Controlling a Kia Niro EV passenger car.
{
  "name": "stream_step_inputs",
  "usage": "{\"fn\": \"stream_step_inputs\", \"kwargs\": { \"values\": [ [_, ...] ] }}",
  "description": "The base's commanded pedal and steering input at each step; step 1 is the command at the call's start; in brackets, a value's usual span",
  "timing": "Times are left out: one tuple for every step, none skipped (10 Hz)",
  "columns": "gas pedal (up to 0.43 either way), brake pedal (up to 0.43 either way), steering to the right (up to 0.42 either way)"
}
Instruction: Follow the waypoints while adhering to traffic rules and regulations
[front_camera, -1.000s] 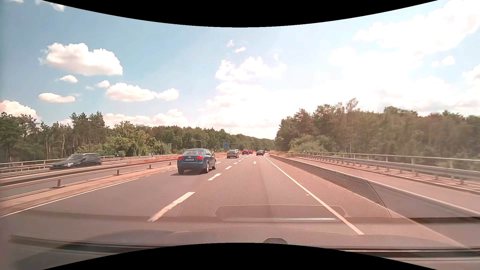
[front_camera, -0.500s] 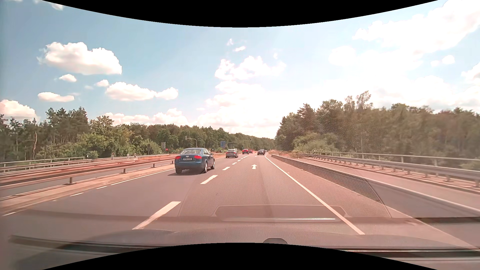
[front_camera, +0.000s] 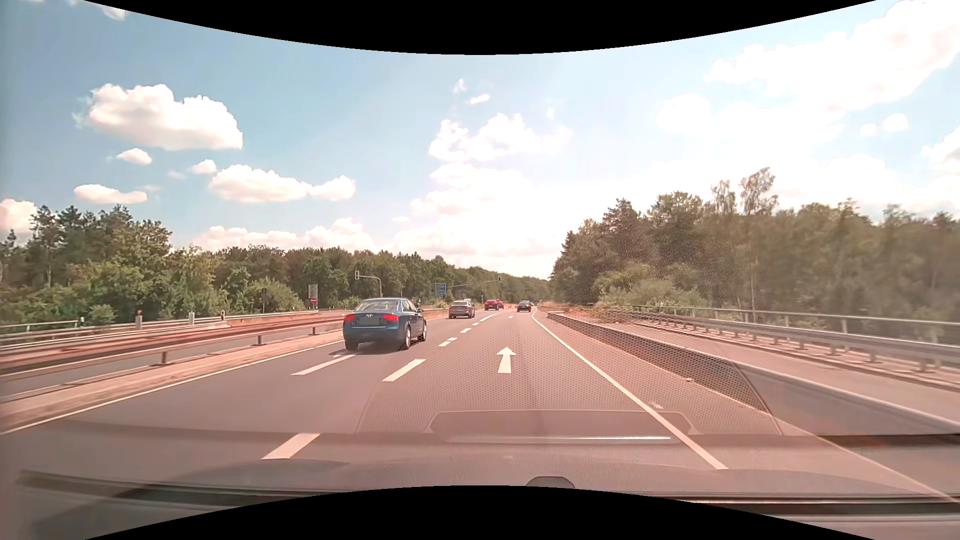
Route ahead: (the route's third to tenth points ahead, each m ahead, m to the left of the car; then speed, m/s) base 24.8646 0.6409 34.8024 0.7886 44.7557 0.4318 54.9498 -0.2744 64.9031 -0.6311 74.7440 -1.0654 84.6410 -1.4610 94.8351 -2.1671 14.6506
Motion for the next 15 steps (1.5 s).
{"fn": "stream_step_inputs", "kwargs": {
  "values": [
    [0.000,0.000,-0.001],
    [0.000,0.000,-0.001],
    [0.000,0.000,-0.001],
    [0.000,0.000,0.000],
    [0.000,0.000,0.001],
    [0.000,0.000,0.002],
    [0.000,0.000,0.002],
    [0.000,0.000,0.002],
    [0.000,0.000,0.002],
    [0.000,0.000,0.002],
    [0.000,0.000,0.002],
    [0.000,0.000,0.002],
    [0.000,0.000,0.002],
    [0.000,0.000,0.002],
    [0.000,0.000,0.002]
  ]
}}
